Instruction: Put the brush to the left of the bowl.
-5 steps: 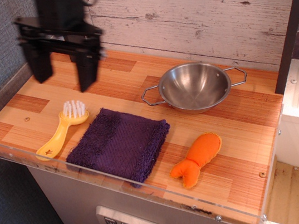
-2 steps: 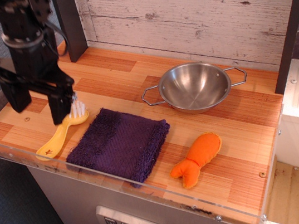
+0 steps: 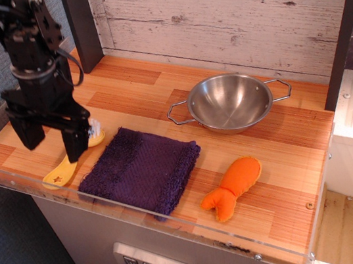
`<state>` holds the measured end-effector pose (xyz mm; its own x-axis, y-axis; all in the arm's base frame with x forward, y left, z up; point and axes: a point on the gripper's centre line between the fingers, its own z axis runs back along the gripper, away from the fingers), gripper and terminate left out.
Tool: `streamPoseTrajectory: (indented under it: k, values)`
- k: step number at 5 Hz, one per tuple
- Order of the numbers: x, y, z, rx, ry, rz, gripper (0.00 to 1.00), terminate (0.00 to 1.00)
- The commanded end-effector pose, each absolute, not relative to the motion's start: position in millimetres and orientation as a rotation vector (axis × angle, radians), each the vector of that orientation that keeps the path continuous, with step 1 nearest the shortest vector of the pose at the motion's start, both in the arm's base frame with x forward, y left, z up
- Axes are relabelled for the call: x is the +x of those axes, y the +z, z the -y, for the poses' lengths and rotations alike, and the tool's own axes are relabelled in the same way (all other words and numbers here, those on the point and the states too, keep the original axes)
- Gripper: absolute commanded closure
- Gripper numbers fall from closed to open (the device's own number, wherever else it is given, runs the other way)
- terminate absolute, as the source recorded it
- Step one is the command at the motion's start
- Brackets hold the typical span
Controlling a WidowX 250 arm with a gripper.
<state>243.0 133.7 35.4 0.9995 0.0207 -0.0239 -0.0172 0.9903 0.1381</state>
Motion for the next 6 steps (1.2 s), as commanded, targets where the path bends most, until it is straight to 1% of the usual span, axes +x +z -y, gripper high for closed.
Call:
streamPoseTrajectory:
  k: [1, 2, 3, 4, 5, 6]
  values:
    - [248.6, 21.4, -146.2, 0.150, -0.033, -0.009, 0.00, 0.00]
    - [252.2, 12.6, -146.2, 0.128, -0.058, -0.001, 0.00, 0.00]
    - [253.1, 10.2, -147.3, 0.114, -0.059, 0.005, 0.00, 0.00]
    - [253.0, 9.7, -146.7, 0.105, -0.064, 0.011, 1.00, 0.00]
    - [253.5, 13.1, -142.0, 0.101, -0.078, 0.007, 1.00, 0.00]
    - [255.9, 44.5, -135.0, 0.109, 0.000, -0.014, 1.00, 0.00]
